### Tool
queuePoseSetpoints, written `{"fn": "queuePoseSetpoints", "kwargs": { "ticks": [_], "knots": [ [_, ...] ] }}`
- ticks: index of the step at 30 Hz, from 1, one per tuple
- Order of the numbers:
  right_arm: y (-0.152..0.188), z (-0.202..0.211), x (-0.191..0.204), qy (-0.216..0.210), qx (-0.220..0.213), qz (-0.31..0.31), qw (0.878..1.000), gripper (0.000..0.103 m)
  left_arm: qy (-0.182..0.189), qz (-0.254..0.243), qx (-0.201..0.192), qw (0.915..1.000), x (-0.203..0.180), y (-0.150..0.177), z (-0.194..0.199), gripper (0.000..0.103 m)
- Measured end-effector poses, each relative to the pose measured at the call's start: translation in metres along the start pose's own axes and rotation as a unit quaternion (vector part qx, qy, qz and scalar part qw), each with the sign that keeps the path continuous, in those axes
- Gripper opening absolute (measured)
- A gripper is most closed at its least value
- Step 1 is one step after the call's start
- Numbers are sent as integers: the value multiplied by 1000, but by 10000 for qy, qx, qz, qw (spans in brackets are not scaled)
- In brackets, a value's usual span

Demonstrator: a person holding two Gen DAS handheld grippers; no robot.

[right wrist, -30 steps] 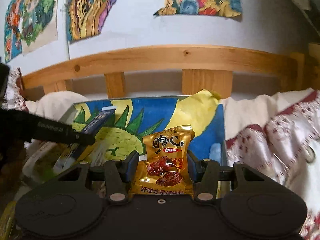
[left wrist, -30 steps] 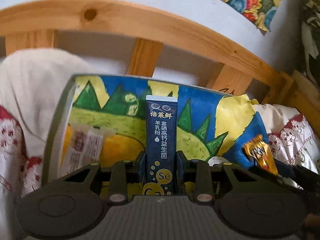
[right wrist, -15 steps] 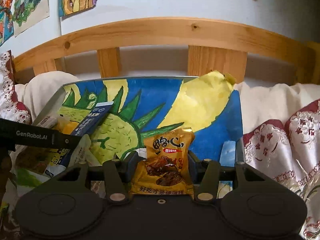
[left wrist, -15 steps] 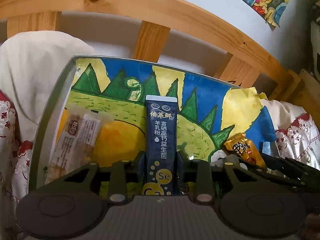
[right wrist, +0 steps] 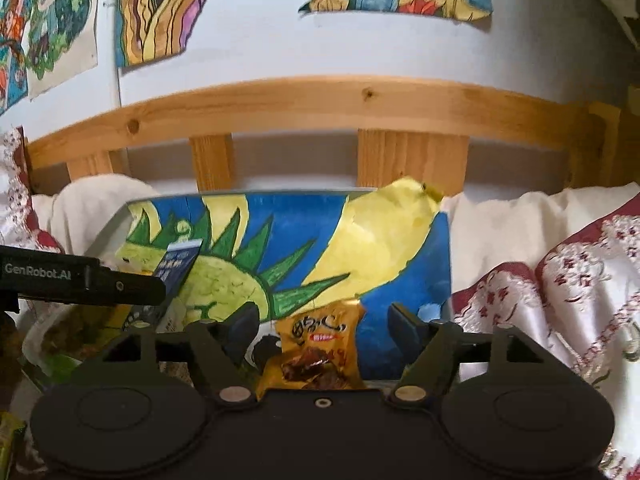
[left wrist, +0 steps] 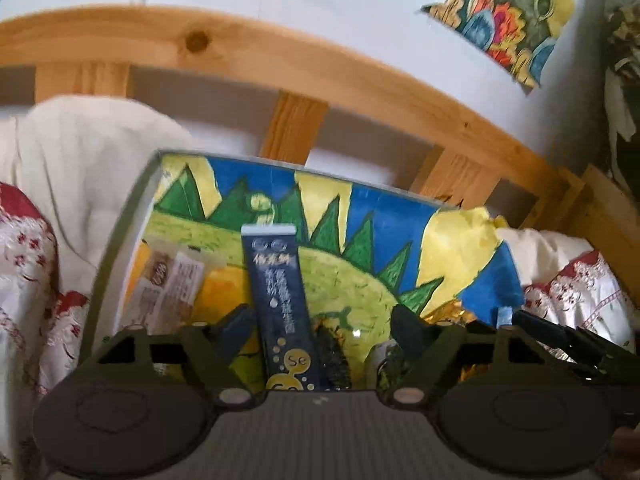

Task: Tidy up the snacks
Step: 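Release the yellow packet into the tray with the right tool while the left tool releases the blue box, then withdraw both open tools from the tray back over the loose snacks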

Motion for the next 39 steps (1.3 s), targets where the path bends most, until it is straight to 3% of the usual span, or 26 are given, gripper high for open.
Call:
{"fn": "queuePoseSetpoints", "kwargs": {
  "ticks": [9,22,39],
  "knots": [
    [-8,43,1,-20,-502,-115,9987,94,-328,5,-599,9977,-4,3,46,101],
    [7,130,5,-21,-934,-59,9956,102,-664,51,-927,9935,-7,38,125,102],
    [66,216,29,-44,-779,-101,9969,102,-802,-49,-922,9925,-19,106,197,102]
  ]
}}
Point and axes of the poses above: each gripper's, at about its wrist camera, not at the fingertips, and z roughly against the way its jaws point, x to its left, y to its underside, the point moved 4 cm from there along -z, roughly the way its jaws point
